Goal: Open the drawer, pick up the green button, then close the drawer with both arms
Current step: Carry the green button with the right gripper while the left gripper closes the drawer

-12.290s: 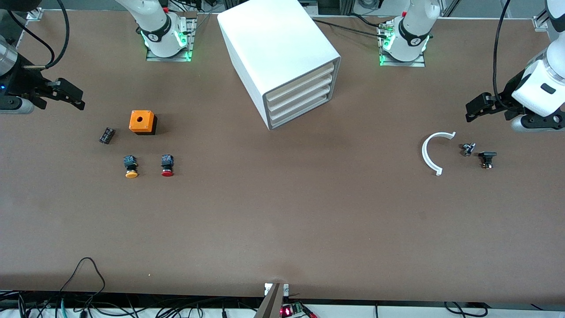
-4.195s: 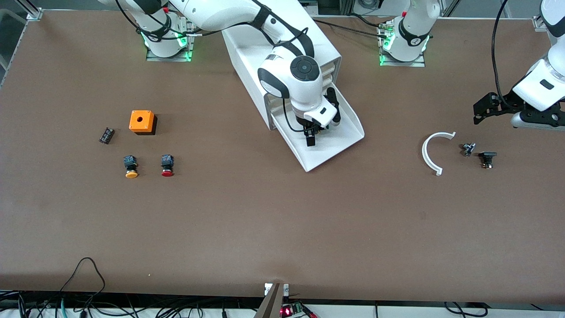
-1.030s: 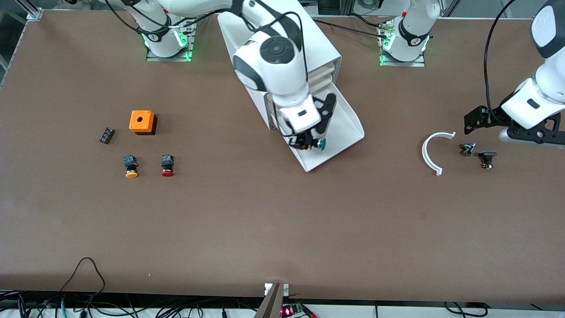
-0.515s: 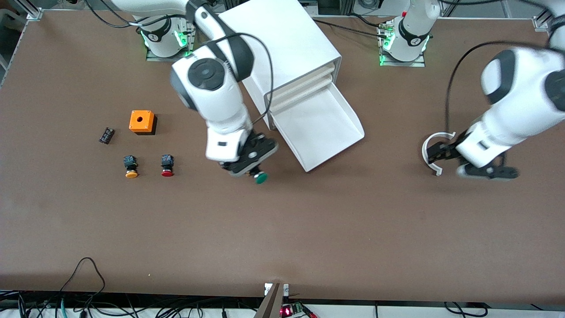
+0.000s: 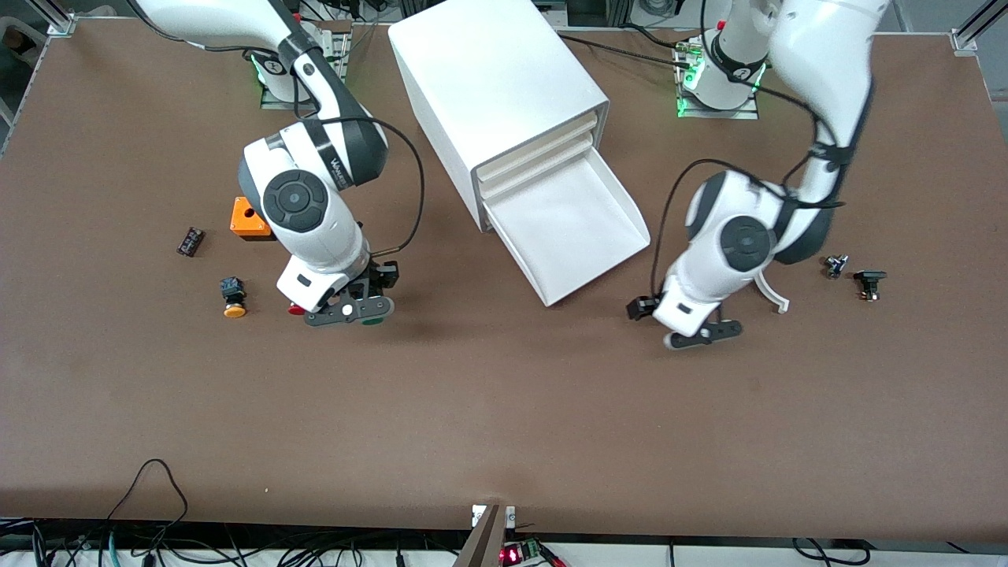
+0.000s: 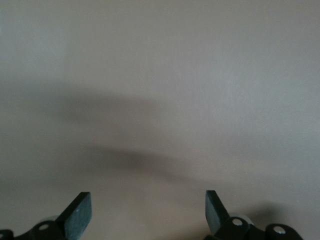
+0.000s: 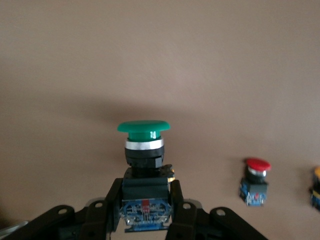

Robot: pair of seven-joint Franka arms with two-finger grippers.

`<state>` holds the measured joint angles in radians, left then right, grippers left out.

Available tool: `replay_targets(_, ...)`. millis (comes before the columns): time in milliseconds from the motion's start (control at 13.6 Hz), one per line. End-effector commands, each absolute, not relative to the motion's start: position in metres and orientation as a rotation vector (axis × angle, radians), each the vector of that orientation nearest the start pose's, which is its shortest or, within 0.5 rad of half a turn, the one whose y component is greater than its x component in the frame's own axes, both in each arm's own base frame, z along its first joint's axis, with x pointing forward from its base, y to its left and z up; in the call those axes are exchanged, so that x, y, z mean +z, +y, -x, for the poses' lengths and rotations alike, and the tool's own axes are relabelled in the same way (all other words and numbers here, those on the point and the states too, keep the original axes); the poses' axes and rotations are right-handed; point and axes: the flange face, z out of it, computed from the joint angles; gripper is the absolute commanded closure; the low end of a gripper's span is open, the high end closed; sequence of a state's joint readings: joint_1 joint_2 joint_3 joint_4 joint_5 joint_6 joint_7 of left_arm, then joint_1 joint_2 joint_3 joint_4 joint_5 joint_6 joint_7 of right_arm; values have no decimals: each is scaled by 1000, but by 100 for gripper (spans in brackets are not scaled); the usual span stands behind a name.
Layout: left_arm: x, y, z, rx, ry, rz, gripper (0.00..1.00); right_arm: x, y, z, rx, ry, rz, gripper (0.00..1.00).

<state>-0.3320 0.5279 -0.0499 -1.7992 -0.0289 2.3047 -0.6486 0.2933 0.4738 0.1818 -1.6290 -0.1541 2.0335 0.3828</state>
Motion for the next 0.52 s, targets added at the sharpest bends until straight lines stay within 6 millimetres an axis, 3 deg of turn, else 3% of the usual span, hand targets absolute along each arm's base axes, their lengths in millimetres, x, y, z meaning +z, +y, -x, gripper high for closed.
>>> replay_targets(0,236,-271,-596,68,-613,3081,0,322,265,-590,92,-94,3216,78)
replay_targets(294,213,-290,-565,141,-665,3048,0,264,253,-563,93,-12,3216,78)
replay_targets(442,217,-318,-544,159,-585,3073,0,247,251,-551,67,-11,3200,77)
